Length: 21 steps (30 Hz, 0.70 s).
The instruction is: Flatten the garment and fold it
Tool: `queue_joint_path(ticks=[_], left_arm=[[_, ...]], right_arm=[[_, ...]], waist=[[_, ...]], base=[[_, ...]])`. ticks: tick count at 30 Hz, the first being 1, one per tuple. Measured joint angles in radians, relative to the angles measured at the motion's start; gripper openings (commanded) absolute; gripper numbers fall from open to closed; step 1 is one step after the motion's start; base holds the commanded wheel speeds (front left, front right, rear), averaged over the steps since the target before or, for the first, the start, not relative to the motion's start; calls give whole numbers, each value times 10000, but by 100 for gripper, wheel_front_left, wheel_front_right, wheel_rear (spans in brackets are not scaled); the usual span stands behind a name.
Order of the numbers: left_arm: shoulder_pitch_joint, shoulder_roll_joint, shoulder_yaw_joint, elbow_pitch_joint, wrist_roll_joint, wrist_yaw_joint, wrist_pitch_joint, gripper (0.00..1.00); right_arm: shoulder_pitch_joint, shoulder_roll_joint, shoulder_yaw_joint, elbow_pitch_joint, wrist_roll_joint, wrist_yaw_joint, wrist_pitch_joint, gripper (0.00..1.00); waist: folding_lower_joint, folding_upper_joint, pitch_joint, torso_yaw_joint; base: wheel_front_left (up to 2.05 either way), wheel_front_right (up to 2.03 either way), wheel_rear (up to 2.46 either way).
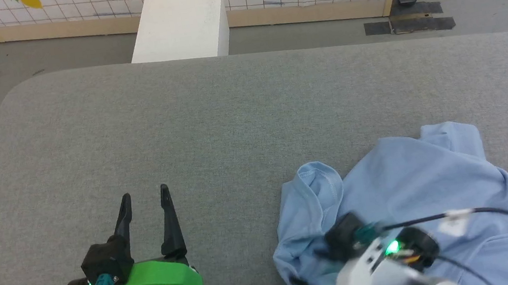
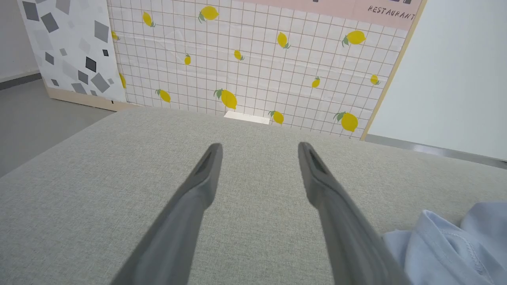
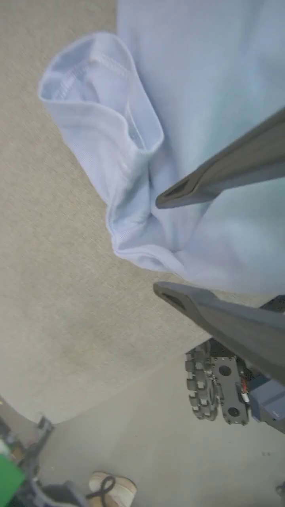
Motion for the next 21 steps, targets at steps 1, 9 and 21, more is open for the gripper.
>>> queue_joint_path(ticks=[1,9,21], left_arm=[[2,2,-8,23,2,-13,0,100],[-5,2,-508,157,42,-322,0,100],[-776,1030,-4759,1055,999,-1772,3540,100]], right_arm=[[0,21,-267,-178,2,0,-401,100],[444,725,-4431,-1241,-1112,0,-4008,100],[1254,905,-6746,-855,-1185,0,-4568,100]], waist=[[0,0,-8,-26],[0,0,-82,-202],[0,0,-244,-679]], base=[[0,0,0],[0,0,0],[0,0,0]])
